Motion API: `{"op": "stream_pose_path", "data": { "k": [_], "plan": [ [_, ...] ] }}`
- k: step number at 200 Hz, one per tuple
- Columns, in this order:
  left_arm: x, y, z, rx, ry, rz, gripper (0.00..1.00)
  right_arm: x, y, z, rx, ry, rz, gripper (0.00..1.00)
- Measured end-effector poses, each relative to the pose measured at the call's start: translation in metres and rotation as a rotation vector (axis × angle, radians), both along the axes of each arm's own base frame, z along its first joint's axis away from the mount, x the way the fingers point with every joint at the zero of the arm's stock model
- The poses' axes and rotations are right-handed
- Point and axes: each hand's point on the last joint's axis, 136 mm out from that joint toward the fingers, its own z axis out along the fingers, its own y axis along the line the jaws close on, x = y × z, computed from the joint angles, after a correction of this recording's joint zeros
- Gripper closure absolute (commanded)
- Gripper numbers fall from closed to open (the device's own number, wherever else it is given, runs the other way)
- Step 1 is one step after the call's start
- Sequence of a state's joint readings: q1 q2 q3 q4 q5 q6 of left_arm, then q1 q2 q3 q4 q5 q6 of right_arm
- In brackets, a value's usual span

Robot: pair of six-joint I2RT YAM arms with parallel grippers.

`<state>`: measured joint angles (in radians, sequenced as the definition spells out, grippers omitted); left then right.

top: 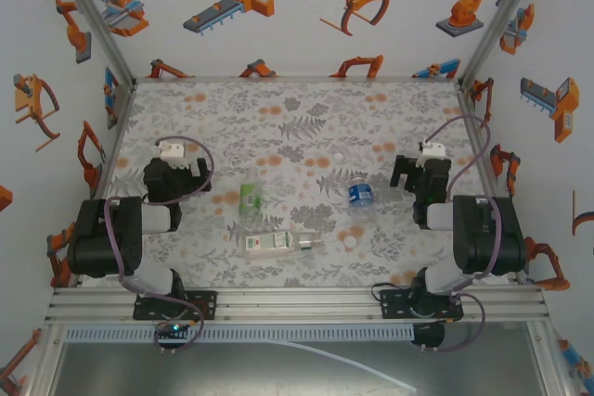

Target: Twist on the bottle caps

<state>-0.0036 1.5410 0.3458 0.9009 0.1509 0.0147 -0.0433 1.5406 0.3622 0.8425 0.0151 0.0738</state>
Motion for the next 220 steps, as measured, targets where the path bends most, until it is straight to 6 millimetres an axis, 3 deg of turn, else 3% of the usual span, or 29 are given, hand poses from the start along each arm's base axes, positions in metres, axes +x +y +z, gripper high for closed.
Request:
{"op": "stream_pose_path", "data": {
  "k": [109,152,220],
  "plan": [
    [0.003,0.004,0.0,0.008,0.011,0.024,0.03,0.0,0.0,0.0,0.0,0.0,0.0,0.01],
    [0.01,0.019,0.003,0.013,0.019,0.111,0.03,0.0,0.0,0.0,0.0,0.0,0.0,0.01],
    [0.01,0.024,0.0,0.021,0.033,0.142,0.03,0.0,0.0,0.0,0.0,0.0,0.0,0.01]
  ]
}}
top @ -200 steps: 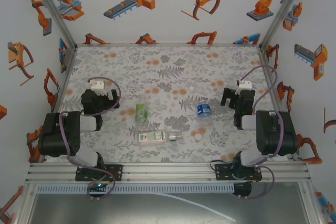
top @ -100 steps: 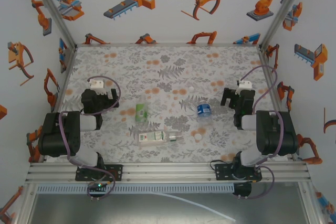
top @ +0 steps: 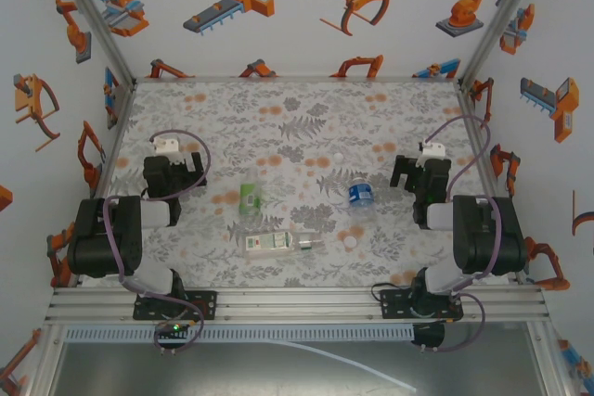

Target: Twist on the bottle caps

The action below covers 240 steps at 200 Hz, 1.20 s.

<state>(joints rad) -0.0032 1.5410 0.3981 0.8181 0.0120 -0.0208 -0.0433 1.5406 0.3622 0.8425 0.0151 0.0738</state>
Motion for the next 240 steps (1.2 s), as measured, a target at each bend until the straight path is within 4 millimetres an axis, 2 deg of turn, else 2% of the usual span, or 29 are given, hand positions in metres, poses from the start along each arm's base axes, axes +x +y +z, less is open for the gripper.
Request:
{"op": "stream_pose_path", "data": {
  "k": [23,42,79,104,115,131,167,188,207,240],
  "plan": [
    [0.0,0.002,-0.002,0.003,0.031,0.014,0.03,-0.003,0.0,0.003,0.0,0.011,0.0,0.01],
    [0.002,0.008,0.009,0.007,0.05,0.046,0.03,-0.006,0.0,0.023,0.001,0.0,-0.001,0.02],
    [0.01,0.018,0.071,0.003,-0.005,0.116,0.03,0.005,0.005,0.094,0.037,-0.075,0.019,0.09],
    [0.007,0.02,0.111,-0.034,-0.017,0.142,0.03,0.006,0.018,0.116,0.124,-0.029,0.059,0.16],
    [0.002,0.018,0.126,-0.056,-0.009,0.14,0.03,0.003,0.026,0.117,0.171,0.018,0.079,0.2],
    [-0.006,0.014,0.14,-0.089,0.017,0.129,0.03,-0.005,0.039,0.112,0.221,0.1,0.097,0.2],
    [-0.028,-0.002,0.161,-0.179,0.1,0.075,0.03,-0.035,0.087,0.099,0.249,0.319,0.16,0.21],
    [-0.041,-0.015,0.16,-0.221,0.159,0.017,0.03,-0.05,0.109,0.097,0.23,0.406,0.199,0.2],
    [-0.05,-0.023,0.152,-0.24,0.216,-0.023,0.03,-0.06,0.127,0.094,0.214,0.462,0.242,0.17],
    [-0.062,-0.026,0.141,-0.225,0.262,-0.049,0.03,-0.072,0.144,0.071,0.176,0.571,0.268,0.17]
  ]
}}
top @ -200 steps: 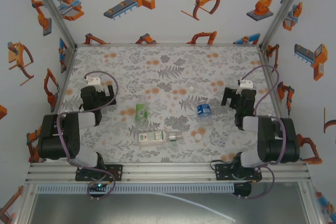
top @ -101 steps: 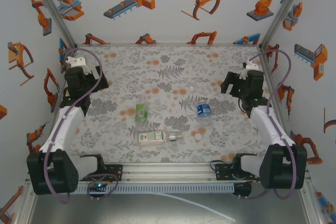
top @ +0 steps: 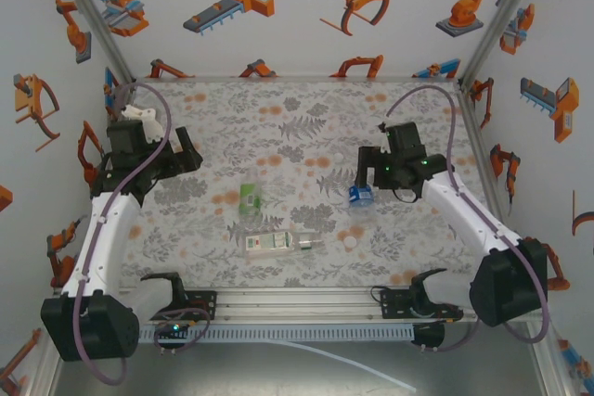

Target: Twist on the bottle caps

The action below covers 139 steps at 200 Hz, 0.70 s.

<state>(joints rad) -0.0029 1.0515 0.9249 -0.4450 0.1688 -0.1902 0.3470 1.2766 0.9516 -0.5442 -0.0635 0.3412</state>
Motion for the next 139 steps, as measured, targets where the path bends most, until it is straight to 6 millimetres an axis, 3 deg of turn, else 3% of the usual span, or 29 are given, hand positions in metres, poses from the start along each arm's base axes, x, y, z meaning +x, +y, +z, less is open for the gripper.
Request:
{"op": "stream_pose_path", "data": {
  "k": [39,85,139],
  "plan": [
    [-0.014,0.003,-0.011,0.013,0.016,0.009,0.03,0.003,0.009,-0.026,-0.063,0.089,0.018,0.17],
    [-0.018,0.004,-0.005,0.016,-0.008,0.014,0.03,0.022,0.022,-0.049,-0.114,0.149,0.031,0.21],
    [-0.02,0.002,-0.003,0.009,-0.014,0.006,0.03,0.024,0.028,-0.085,-0.173,0.234,0.045,0.28]
  ]
}}
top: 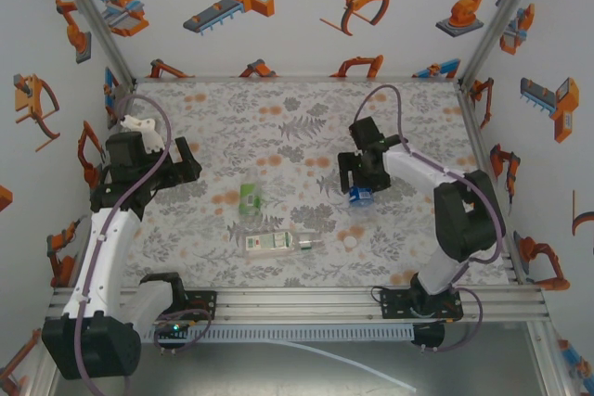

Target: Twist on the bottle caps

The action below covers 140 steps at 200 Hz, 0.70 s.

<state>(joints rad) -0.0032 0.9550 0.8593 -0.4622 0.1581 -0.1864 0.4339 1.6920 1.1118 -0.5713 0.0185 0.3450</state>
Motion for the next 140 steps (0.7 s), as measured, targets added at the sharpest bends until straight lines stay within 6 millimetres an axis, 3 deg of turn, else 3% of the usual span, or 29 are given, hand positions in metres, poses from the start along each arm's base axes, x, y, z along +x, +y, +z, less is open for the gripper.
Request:
{"op": "stream_pose_path", "data": {
  "k": [25,67,109,140],
  "plan": [
    [0.0,-0.002,0.0,-0.005,0.0,-0.008,0.03,-0.003,0.003,-0.014,-0.02,0.034,0.011,0.3],
    [-0.001,-0.008,-0.002,-0.014,0.009,-0.03,0.03,-0.005,0.008,-0.024,-0.058,0.055,0.029,0.42],
    [-0.003,-0.019,-0.003,-0.01,0.012,-0.065,0.03,-0.006,0.013,-0.016,-0.085,0.029,0.05,0.49],
    [-0.006,-0.034,-0.003,-0.013,0.014,-0.115,0.02,-0.009,0.016,0.016,-0.064,-0.037,0.056,0.53]
  ]
}}
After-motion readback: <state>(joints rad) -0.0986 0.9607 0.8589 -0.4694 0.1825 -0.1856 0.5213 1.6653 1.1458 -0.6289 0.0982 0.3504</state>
